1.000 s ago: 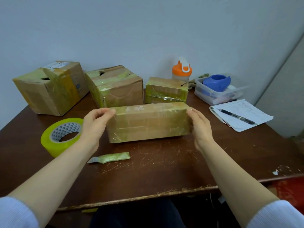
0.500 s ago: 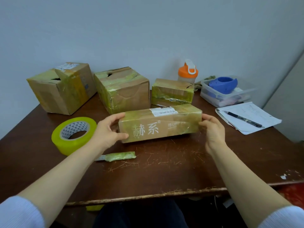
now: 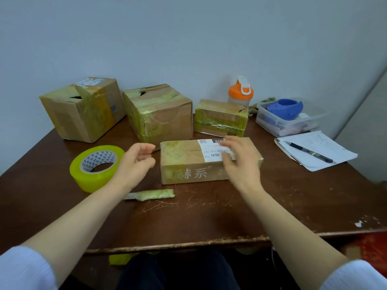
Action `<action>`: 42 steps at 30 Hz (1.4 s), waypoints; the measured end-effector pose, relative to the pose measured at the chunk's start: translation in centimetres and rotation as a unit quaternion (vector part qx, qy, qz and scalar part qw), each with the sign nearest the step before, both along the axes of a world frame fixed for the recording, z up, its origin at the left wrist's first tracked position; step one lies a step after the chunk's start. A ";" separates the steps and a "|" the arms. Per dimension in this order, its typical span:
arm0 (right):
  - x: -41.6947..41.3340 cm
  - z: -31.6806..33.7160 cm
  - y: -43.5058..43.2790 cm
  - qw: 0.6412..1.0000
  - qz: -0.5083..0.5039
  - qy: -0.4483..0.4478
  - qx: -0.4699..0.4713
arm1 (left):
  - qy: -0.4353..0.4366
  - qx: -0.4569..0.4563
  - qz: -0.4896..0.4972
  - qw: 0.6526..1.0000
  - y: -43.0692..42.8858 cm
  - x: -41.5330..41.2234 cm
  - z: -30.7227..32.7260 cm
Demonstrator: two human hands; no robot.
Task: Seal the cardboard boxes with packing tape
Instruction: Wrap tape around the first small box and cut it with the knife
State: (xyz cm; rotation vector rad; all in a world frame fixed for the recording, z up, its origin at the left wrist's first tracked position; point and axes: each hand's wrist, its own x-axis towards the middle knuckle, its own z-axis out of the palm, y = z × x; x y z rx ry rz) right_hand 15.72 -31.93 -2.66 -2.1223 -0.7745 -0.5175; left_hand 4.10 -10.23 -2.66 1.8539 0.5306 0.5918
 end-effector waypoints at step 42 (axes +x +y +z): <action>3.2 3.3 3.9 0.957 0.182 0.046 -0.222 | 0.117 -0.259 -0.175 0.943 1.1 3.5 2.3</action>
